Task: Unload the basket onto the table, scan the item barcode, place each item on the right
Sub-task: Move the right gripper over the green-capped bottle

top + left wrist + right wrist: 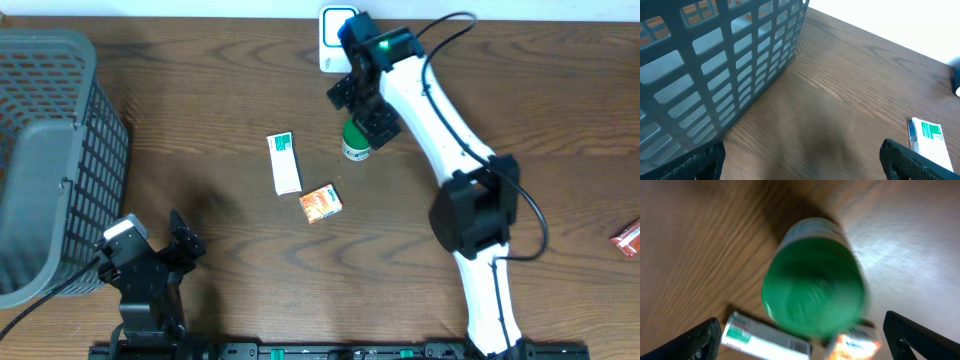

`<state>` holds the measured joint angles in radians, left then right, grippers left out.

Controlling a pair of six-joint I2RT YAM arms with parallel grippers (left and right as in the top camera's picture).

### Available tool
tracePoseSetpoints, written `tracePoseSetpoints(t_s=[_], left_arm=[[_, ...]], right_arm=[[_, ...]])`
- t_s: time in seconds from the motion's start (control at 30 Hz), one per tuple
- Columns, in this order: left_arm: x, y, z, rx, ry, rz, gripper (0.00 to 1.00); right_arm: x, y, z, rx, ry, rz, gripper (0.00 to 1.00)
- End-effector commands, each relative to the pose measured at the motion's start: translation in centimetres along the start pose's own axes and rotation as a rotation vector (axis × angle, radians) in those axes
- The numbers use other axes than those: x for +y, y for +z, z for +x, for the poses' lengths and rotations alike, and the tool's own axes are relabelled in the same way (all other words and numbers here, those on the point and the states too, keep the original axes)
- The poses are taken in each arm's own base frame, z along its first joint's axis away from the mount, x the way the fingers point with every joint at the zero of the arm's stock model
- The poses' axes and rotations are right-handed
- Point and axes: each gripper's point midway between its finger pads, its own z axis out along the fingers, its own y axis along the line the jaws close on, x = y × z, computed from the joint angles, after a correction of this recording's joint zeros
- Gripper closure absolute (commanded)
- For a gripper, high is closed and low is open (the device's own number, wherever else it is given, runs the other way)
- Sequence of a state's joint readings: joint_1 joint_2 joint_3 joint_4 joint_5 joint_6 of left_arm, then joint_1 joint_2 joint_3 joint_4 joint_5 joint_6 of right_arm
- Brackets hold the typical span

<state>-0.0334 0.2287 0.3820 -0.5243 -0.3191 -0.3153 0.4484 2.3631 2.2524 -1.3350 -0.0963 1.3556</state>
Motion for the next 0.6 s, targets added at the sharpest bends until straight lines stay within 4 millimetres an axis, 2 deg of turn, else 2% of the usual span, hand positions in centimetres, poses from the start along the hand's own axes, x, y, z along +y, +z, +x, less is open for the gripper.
tracePoseSetpoints(t_s=[0.0, 0.1, 0.33, 0.37, 0.47, 0.57], left_arm=[[0.1, 0.0, 0.0, -0.004, -0.007, -0.006, 0.01], [0.1, 0.0, 0.0, -0.004, -0.007, -0.006, 0.02], [0.1, 0.0, 0.0, -0.004, -0.007, -0.006, 0.01], [0.1, 0.0, 0.0, -0.004, -0.007, -0.006, 0.01], [0.1, 0.0, 0.0, -0.004, -0.007, -0.006, 0.01], [0.1, 0.0, 0.0, -0.004, -0.007, -0.006, 0.02]], right_arm=[[0.6, 2.3, 0.1, 0.042, 0.027, 0.004, 0.01], [0.4, 3.8, 0.0, 0.046, 0.036, 0.026, 0.01], [-1.6, 7.6, 0.1, 0.072, 0.042, 0.141, 0.02], [-1.7, 7.8, 0.2, 0.076, 0.038, 0.146, 0.07], [-1.9, 8.2, 0.1, 0.079, 0.006, 0.154, 0.32], [-1.8, 8.2, 0.1, 0.08, -0.041, 0.151, 0.42]])
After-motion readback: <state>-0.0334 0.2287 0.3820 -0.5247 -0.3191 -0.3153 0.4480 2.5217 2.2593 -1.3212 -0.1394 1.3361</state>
